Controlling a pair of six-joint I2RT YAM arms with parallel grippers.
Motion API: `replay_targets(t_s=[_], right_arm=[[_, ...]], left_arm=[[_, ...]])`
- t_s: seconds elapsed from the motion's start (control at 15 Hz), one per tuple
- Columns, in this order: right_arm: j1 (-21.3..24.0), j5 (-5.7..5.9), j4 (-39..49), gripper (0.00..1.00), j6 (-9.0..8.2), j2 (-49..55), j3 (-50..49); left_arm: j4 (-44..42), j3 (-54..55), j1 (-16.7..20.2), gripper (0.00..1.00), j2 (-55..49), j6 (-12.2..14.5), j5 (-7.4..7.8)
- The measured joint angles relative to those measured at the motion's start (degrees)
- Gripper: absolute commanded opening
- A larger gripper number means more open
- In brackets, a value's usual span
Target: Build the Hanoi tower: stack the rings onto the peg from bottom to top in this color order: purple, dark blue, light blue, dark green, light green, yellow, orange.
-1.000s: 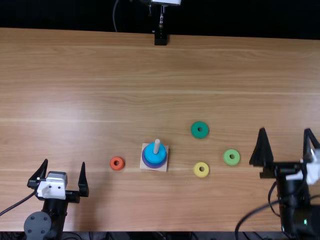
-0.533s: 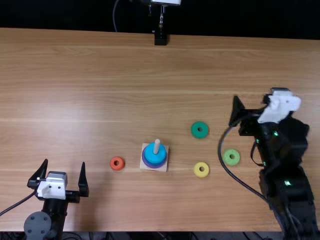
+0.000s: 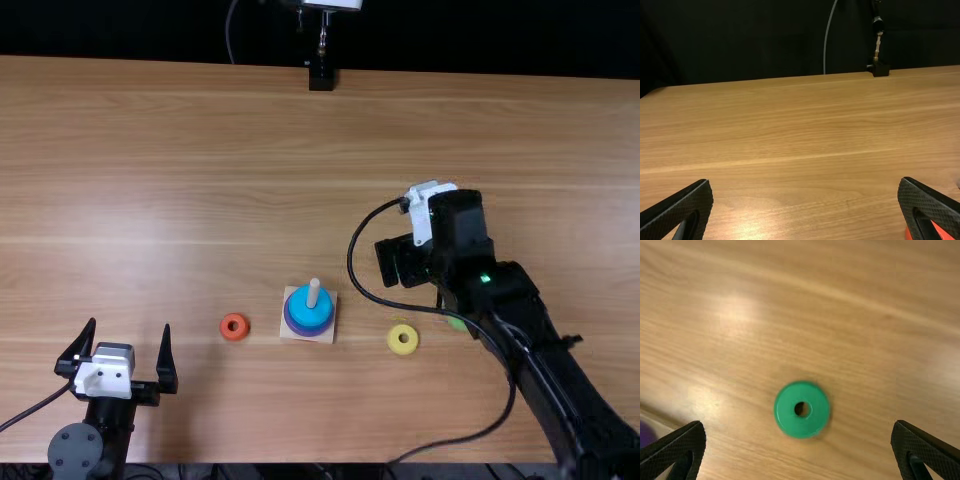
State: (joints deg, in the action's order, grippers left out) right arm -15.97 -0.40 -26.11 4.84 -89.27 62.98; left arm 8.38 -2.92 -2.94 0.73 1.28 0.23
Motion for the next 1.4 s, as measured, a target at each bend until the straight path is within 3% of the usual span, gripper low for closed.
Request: replay_targets(t_s=[0.73, 1.4], right_arm=[[0.0, 0.02, 0.4, 1.0, 0.22, -14.1, 3.5], [0.0, 0.02, 0.1, 1.0, 0.22, -19.1, 4.4]], left_arm=[[0.0, 0.0, 0.0, 1.0, 0.0, 0.0, 0.04], [0.0, 0.0, 0.0, 1.0, 0.0, 0.0, -0.02]])
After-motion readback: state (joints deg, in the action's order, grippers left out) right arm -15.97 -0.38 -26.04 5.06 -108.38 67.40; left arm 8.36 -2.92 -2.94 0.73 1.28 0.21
